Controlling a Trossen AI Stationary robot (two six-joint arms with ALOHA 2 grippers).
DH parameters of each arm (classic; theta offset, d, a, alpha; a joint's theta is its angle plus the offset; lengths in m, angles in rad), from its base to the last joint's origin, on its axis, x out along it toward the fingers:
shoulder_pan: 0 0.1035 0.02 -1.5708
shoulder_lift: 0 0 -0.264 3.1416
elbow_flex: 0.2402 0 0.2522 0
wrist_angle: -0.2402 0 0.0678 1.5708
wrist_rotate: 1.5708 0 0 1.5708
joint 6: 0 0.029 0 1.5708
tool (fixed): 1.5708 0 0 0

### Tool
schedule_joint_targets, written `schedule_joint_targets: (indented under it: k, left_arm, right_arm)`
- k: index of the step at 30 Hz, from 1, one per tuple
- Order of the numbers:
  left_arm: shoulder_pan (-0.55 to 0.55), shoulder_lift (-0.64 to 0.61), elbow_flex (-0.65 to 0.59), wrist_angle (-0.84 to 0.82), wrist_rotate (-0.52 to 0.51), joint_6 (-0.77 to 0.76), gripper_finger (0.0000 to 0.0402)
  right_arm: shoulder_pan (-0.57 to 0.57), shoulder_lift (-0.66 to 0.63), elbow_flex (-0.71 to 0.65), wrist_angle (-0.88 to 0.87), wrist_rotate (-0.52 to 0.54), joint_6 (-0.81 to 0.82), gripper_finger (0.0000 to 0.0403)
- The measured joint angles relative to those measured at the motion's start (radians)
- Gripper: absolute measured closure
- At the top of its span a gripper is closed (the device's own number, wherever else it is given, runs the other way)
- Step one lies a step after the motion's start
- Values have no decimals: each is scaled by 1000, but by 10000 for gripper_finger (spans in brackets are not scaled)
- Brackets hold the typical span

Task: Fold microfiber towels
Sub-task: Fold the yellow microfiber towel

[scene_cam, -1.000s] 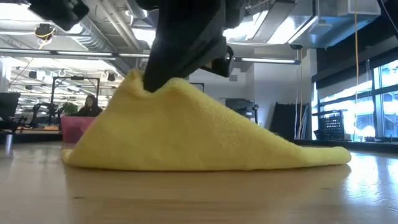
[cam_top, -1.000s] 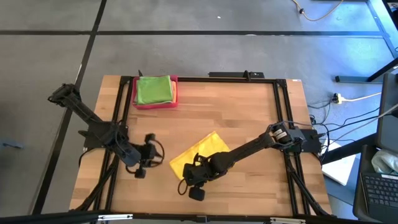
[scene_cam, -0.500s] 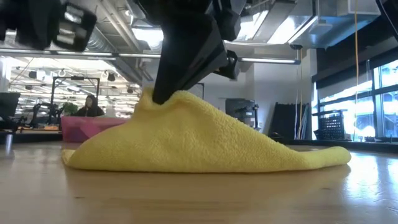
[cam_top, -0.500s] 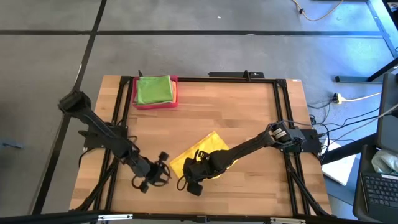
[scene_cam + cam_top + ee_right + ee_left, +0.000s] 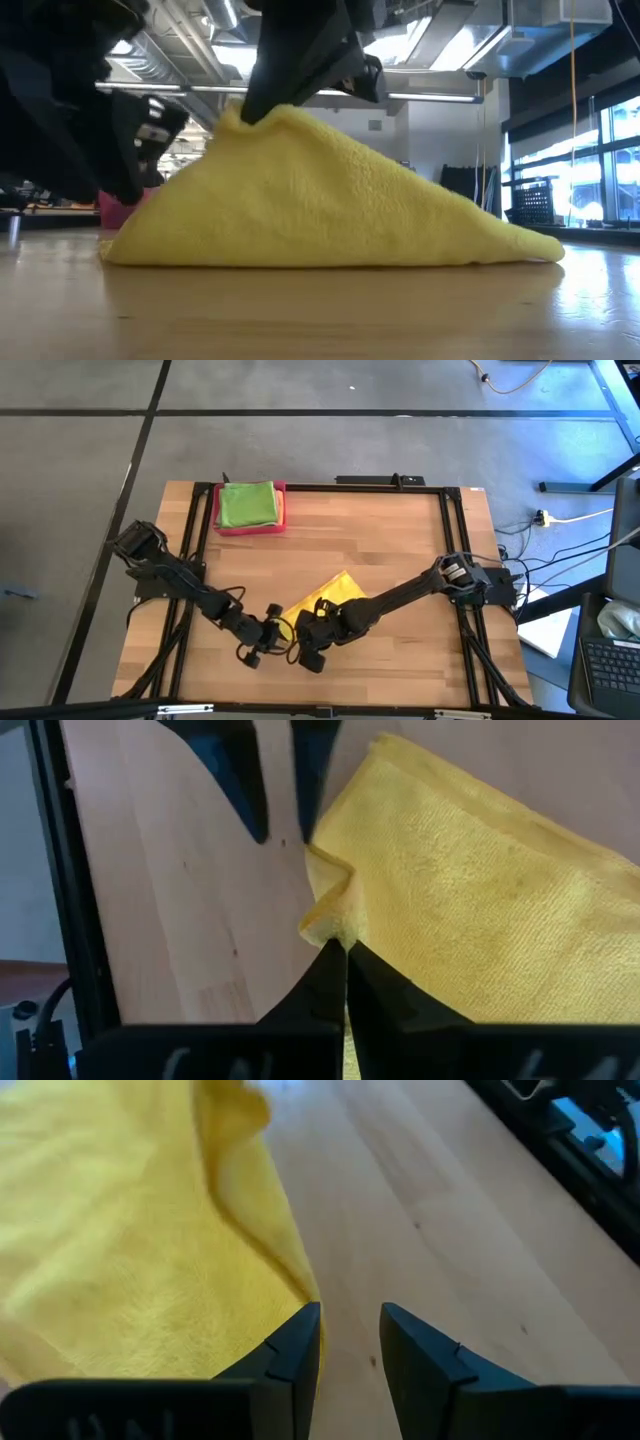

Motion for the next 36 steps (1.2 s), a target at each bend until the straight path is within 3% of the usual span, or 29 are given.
schedule_joint_targets:
  k: [13, 23, 36]
  left_arm:
    - [75, 20, 0, 15, 52, -144, 303]
    - [63, 20, 0, 64, 85, -192, 303]
    - [58, 45, 1, 5, -19, -221, 303]
  right_arm:
    - [8, -12, 0, 3, -7, 8, 398]
    - [9, -23, 0, -26, -7, 1, 395]
    - [9, -60, 0, -55, 77, 22, 399]
